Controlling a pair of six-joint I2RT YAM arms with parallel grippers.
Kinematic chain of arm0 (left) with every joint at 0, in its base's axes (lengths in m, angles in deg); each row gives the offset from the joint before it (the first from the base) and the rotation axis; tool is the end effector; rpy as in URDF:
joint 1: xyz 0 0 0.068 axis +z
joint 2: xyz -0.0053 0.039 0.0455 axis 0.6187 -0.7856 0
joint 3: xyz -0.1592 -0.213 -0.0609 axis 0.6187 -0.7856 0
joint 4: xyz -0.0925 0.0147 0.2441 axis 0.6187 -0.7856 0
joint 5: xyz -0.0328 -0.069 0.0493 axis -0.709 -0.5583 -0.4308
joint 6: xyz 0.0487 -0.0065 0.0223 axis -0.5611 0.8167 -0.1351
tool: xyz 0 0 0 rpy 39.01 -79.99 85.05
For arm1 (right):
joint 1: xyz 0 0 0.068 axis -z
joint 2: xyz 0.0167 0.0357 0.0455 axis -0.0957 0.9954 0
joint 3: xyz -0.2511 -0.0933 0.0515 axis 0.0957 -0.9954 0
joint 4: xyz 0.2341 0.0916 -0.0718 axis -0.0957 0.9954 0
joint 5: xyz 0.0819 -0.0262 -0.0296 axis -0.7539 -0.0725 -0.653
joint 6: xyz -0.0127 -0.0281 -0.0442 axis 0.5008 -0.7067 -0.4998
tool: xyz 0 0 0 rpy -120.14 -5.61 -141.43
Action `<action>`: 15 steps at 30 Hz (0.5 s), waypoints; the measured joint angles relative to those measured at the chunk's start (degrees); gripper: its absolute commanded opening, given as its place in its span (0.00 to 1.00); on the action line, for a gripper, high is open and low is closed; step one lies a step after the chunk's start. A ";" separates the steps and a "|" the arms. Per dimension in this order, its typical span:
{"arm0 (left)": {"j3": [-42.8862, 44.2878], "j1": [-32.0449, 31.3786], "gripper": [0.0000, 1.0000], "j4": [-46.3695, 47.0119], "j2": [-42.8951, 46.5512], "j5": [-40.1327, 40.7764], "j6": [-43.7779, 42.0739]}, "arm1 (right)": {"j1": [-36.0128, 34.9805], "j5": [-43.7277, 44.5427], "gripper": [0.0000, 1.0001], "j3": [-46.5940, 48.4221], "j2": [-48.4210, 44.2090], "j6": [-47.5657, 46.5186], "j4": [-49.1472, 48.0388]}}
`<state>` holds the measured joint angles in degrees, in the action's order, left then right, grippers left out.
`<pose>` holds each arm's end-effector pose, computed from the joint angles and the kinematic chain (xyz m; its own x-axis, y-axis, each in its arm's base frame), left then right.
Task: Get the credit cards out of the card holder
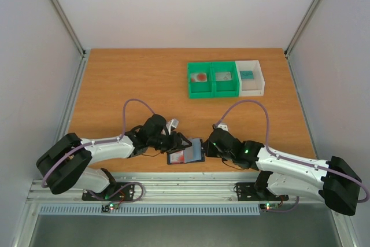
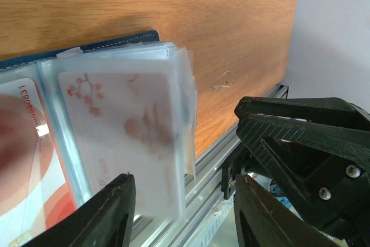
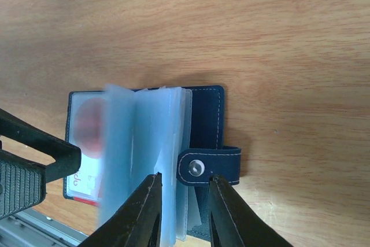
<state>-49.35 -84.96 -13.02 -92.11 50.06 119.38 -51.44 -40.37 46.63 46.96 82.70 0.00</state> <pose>0.1589 -0.1960 0.1555 -0.9958 -0.0372 -0.0838 0.0504 0.5413 -0.8393 0.1098 0.1591 0.1816 -0.7258 -0.2832 -0.6270 -0.5008 0.8423 0.1992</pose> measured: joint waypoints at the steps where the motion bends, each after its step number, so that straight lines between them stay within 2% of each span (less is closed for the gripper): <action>1: 0.02 0.00 0.46 -0.02 0.00 0.00 -0.02 | 0.00 0.09 0.24 0.02 -0.11 0.00 0.17; 8: 0.04 0.00 0.40 -0.72 0.00 0.13 -0.22 | 0.00 0.50 0.24 0.55 -0.87 -0.02 1.22; 11: 0.04 0.00 0.35 -1.99 0.00 0.98 -0.57 | 0.00 0.39 0.22 0.92 -0.83 -0.15 1.25; 15: 0.07 0.20 0.33 -4.28 0.00 2.84 -1.55 | 0.00 -0.57 0.18 2.36 0.72 -0.61 1.16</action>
<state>-49.29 -84.77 -17.30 -92.11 52.90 117.83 -51.44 -40.94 48.99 47.68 82.09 1.16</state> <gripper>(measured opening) 0.338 0.193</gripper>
